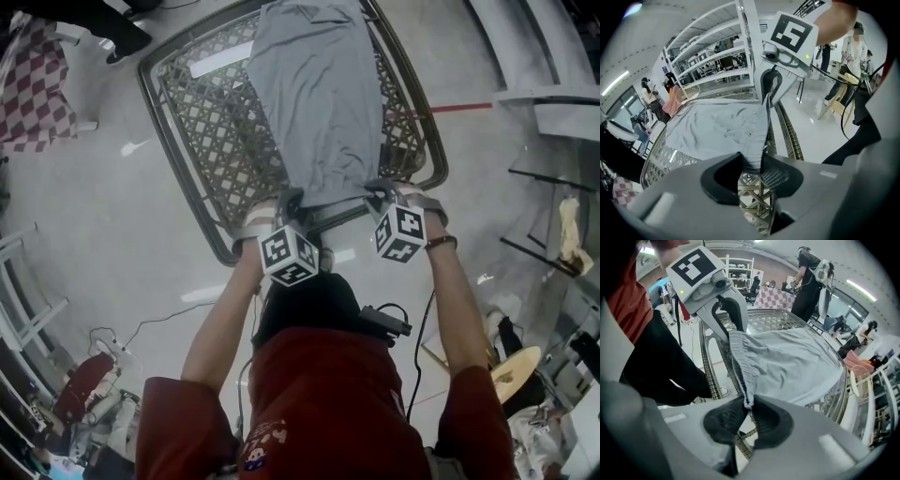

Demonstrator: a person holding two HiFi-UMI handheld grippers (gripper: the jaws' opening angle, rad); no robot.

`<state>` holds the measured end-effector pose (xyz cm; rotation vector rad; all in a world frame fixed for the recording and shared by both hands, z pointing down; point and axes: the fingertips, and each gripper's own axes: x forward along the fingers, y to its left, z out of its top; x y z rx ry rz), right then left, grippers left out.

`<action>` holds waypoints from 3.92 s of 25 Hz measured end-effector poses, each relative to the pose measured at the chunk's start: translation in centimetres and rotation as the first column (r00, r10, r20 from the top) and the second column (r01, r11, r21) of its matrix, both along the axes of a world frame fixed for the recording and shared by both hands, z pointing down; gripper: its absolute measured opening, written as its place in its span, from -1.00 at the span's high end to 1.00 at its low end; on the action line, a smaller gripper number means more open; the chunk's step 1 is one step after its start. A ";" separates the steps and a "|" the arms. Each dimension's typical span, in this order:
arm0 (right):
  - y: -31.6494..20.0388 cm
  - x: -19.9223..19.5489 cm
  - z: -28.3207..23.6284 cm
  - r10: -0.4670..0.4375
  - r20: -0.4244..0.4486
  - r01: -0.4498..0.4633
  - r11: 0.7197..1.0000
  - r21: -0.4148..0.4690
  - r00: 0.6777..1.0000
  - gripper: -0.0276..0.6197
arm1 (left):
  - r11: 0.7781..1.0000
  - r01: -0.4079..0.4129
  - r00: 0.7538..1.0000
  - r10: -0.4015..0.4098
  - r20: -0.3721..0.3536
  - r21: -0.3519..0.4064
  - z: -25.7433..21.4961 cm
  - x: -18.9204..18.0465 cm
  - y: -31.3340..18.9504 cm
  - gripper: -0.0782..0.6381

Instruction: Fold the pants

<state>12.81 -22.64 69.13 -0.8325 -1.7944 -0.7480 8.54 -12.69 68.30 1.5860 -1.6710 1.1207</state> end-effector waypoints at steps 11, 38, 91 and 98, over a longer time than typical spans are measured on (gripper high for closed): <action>2.7 4.1 -3.1 0.008 0.037 -0.008 1.000 0.006 0.999 0.82 | 1.000 0.005 1.000 -0.005 0.012 0.009 -3.0 4.3 2.8 0.42; 2.3 7.7 -15.5 0.049 0.285 -0.042 0.999 -0.031 0.957 0.82 | 0.999 0.032 0.971 -0.037 0.236 0.024 -15.1 8.4 2.2 0.42; -12.3 -29.5 -1.7 0.174 0.059 -0.172 0.984 -0.032 0.983 0.73 | 0.993 0.083 0.996 -0.080 0.036 -0.086 -1.3 -30.4 -11.8 0.31; -13.8 -31.1 -1.8 0.243 0.202 -0.249 0.968 0.003 0.949 0.55 | 0.989 0.150 0.984 -0.148 0.097 -0.015 -1.7 -32.5 -12.4 0.28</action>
